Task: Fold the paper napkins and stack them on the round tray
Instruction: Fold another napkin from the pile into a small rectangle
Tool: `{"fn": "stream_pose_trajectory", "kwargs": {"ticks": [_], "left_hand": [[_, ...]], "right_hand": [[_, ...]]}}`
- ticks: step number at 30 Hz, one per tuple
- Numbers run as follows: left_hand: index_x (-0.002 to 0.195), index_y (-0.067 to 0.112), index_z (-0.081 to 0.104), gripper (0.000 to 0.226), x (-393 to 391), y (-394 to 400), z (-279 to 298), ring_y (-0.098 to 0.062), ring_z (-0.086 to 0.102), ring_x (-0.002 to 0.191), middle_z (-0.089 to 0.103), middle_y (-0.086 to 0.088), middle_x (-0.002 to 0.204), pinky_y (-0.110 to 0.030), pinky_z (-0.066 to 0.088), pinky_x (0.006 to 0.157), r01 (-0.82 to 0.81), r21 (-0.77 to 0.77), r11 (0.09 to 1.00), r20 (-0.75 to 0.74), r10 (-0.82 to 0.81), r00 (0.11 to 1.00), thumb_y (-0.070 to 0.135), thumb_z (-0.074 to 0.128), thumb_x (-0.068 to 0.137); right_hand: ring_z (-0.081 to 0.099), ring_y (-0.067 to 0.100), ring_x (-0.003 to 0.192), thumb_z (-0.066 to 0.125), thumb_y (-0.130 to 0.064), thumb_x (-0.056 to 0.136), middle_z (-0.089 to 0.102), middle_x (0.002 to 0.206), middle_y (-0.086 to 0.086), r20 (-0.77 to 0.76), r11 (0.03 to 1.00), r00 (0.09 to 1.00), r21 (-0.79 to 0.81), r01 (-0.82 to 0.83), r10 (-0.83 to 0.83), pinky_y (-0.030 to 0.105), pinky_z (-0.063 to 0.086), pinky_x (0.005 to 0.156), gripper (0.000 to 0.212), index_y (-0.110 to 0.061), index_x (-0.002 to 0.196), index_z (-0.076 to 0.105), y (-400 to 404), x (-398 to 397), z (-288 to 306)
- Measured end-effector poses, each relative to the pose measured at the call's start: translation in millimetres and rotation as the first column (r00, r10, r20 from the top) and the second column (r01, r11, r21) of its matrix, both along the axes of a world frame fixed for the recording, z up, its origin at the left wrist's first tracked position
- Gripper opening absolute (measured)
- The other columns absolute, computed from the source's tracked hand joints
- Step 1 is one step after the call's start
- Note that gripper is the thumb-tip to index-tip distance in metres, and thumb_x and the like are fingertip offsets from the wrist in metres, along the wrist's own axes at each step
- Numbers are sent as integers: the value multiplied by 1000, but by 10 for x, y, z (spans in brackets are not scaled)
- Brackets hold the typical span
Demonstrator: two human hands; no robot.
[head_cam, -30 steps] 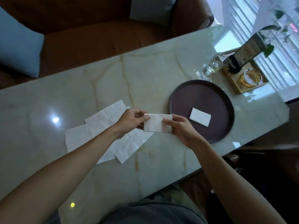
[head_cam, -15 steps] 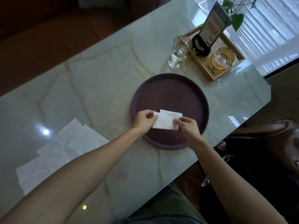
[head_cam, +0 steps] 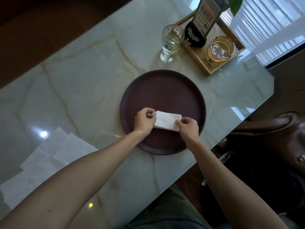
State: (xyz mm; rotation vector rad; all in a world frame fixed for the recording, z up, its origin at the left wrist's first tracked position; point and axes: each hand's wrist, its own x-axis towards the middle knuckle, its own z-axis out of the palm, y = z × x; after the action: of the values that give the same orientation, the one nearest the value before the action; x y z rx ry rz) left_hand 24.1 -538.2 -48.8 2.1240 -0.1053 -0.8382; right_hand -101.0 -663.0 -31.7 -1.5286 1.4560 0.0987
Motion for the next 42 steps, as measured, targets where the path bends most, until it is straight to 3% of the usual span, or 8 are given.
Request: {"fn": "stream_pose_trajectory", "kwargs": {"ticks": [4,10,18,23,29,33,38,42], "left_hand": [[97,16,73,13,22,17,25,-4,59,65,67,7,76,-11,47,64,24,-17,1000,56,-23,998,8,72,87],[95,17,72,16,56,60,37,-2,58,63,66,7,76,-11,45,61,64,11,998,64,-65,996,5,68,84],[101,12,68,14,29,106,-4,-18,65,76,68,-1,85,-33,54,76,83,80,993,123,-92,988,17,72,88],[102,12,71,15,28,94,9,-21,68,82,68,1,85,-32,54,79,80,108,991,110,-92,990,16,70,89],[116,9,71,27,69,189,60,-15,66,81,69,2,88,-28,53,83,156,81,984,44,-160,986,14,68,90],[113,12,72,25,140,382,132,-15,65,85,68,4,83,-24,48,82,139,68,988,13,-140,990,17,73,89],[100,16,72,12,269,994,299,-16,63,76,63,8,75,-28,51,78,71,26,997,-9,-71,997,14,73,88],[84,30,67,4,364,1731,441,-26,74,87,70,3,77,-39,58,87,-77,14,997,-44,77,996,29,69,80]], "right_hand": [[66,16,77,63,-28,92,71,79,-5,1,999,999,-8,-40,40,35,51,71,17,-18,81,71,15,19,-14],[68,18,85,62,-26,91,71,89,-5,-56,995,995,-52,-88,85,42,56,80,13,-18,92,71,-19,91,17],[65,22,90,62,-38,91,70,96,-1,-187,988,977,-98,-118,98,33,47,76,21,-18,97,66,15,85,28],[65,23,92,58,-32,96,71,98,1,-164,987,982,-109,-118,99,31,43,76,21,-14,99,68,51,101,27],[67,26,94,51,-28,96,73,102,3,-215,977,968,-143,-158,126,36,52,80,25,-15,101,71,68,147,123],[64,26,89,50,-30,93,71,98,2,-250,961,961,-217,-174,117,33,45,75,23,-16,98,68,113,237,309],[60,20,87,52,-26,95,68,94,-3,-114,904,946,-280,-322,302,32,42,74,17,-16,96,66,501,539,577],[64,24,84,55,-25,89,70,84,0,-35,794,830,-275,-543,556,36,45,71,14,-16,83,64,1103,860,664]]}}
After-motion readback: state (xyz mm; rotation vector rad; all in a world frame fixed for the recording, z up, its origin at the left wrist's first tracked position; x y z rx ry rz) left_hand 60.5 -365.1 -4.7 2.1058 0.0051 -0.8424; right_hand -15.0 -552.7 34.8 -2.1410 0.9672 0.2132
